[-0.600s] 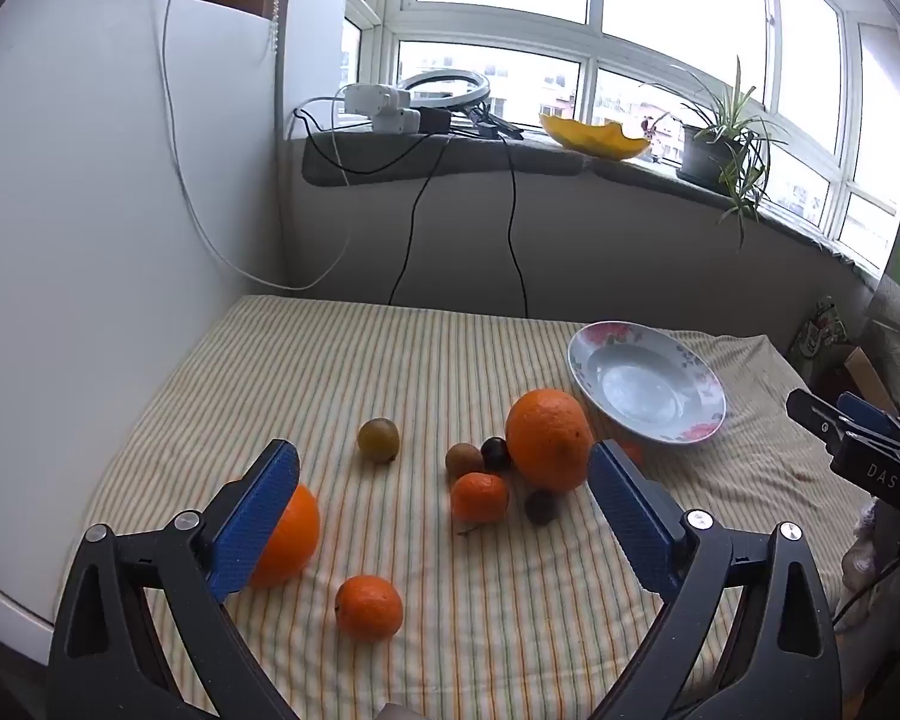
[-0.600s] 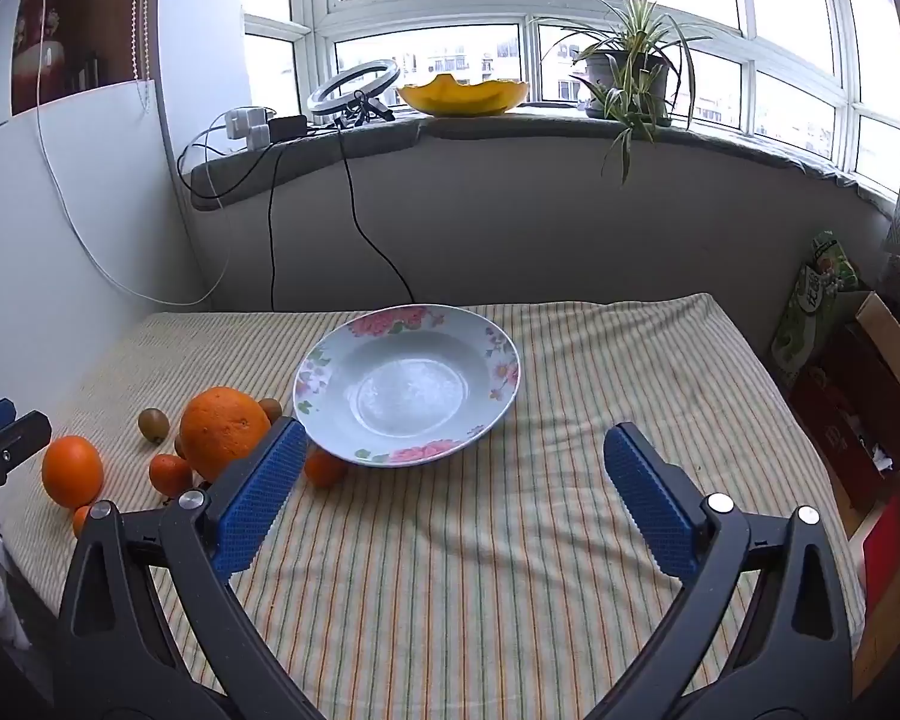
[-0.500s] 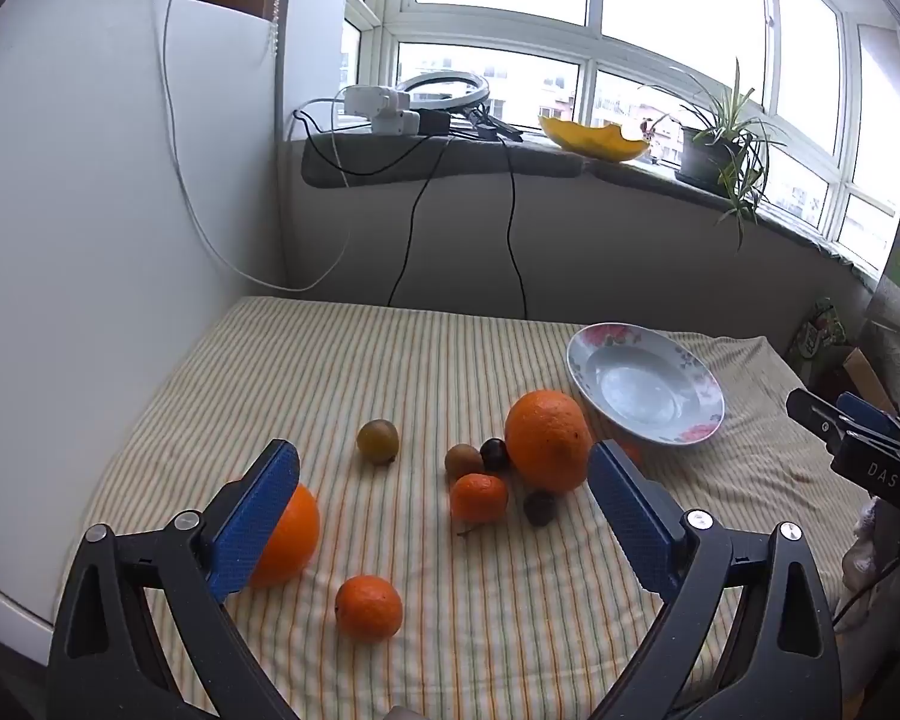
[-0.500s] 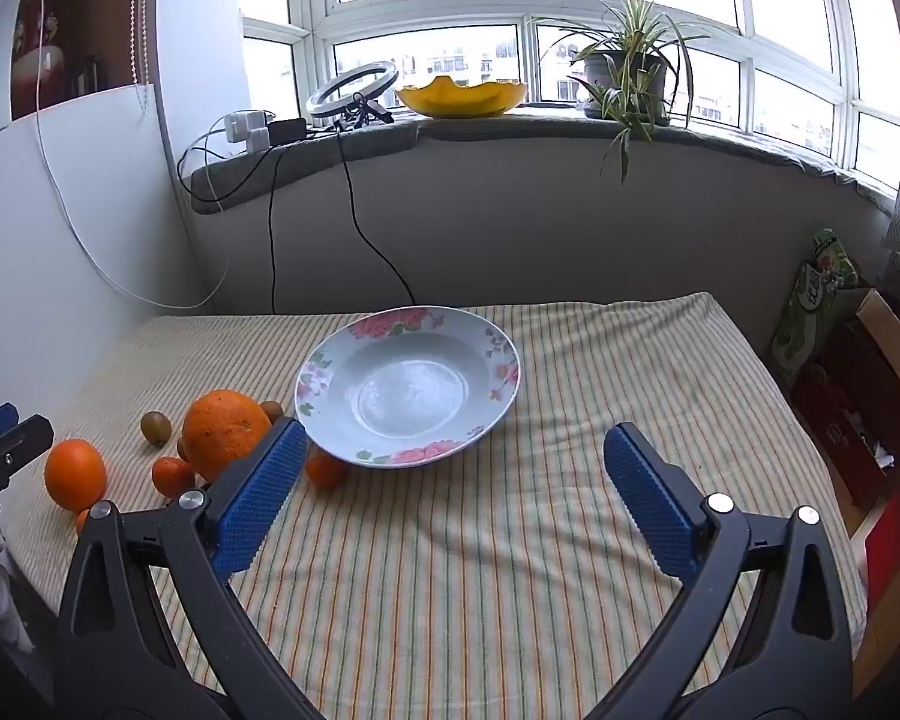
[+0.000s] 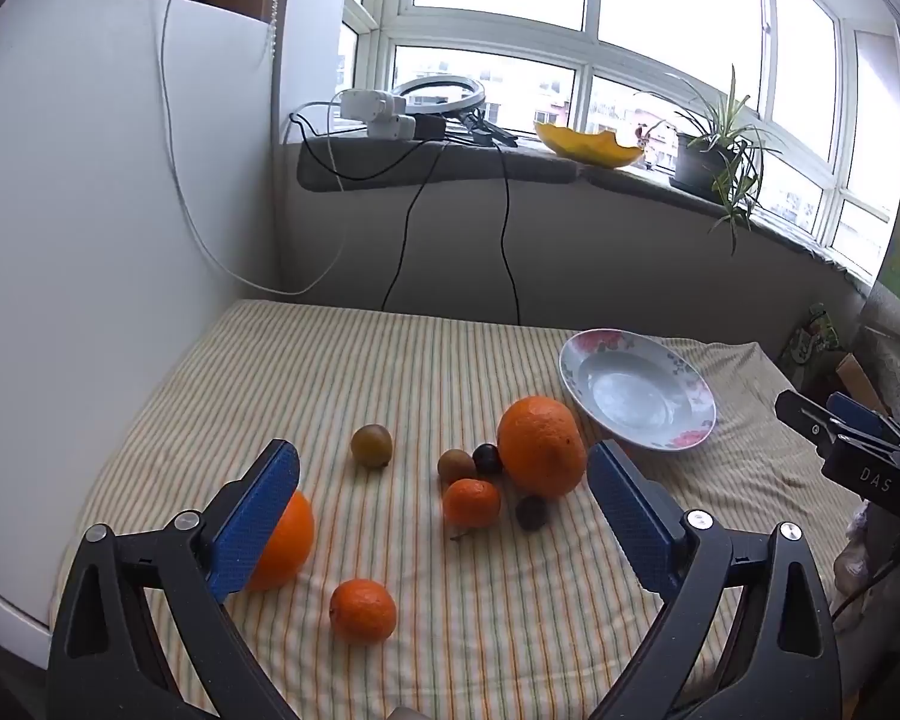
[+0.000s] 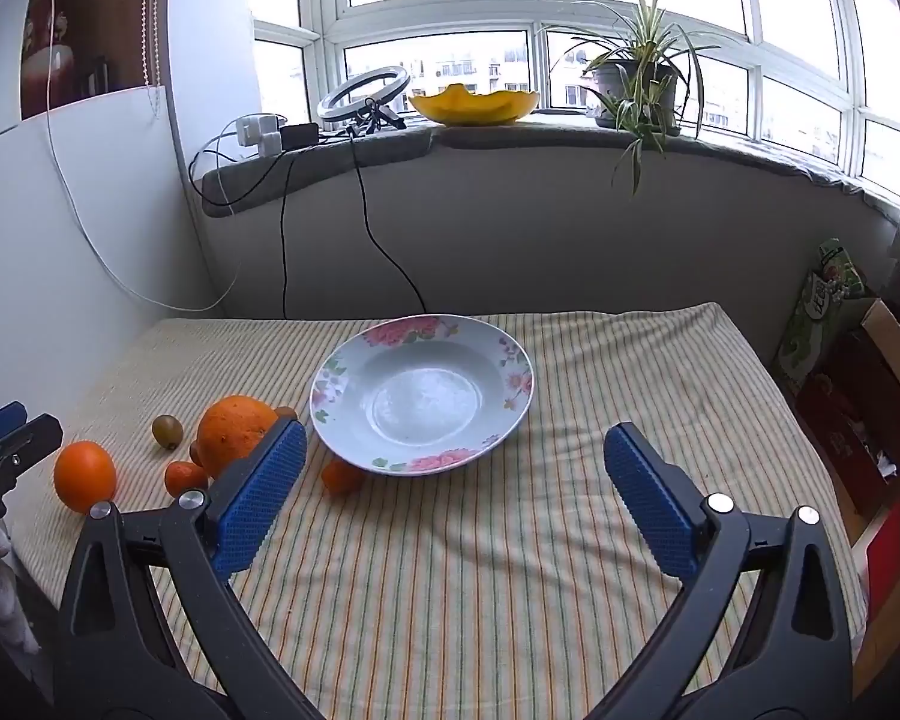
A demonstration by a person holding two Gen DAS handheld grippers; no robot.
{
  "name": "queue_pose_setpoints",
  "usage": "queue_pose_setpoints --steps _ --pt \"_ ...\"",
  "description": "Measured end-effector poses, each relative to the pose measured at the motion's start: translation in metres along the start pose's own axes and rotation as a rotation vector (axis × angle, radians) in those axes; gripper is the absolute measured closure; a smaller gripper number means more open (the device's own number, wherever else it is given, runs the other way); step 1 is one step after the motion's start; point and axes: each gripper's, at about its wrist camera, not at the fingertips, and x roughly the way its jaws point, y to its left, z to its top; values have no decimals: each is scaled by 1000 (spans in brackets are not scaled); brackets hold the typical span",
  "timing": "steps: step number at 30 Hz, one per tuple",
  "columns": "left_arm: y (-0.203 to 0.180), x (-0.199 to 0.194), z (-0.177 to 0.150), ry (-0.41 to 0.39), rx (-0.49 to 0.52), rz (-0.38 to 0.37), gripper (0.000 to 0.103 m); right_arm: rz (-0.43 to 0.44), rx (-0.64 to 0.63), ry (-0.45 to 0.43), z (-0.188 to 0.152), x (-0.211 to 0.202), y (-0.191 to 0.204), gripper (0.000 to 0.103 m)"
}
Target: Organize fruits
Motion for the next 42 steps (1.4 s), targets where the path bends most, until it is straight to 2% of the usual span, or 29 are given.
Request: queue_pose_setpoints --steps 42 --pt "-5 1 -4 2 -1 -12 6 34 -2 28 -4 5 3 2"
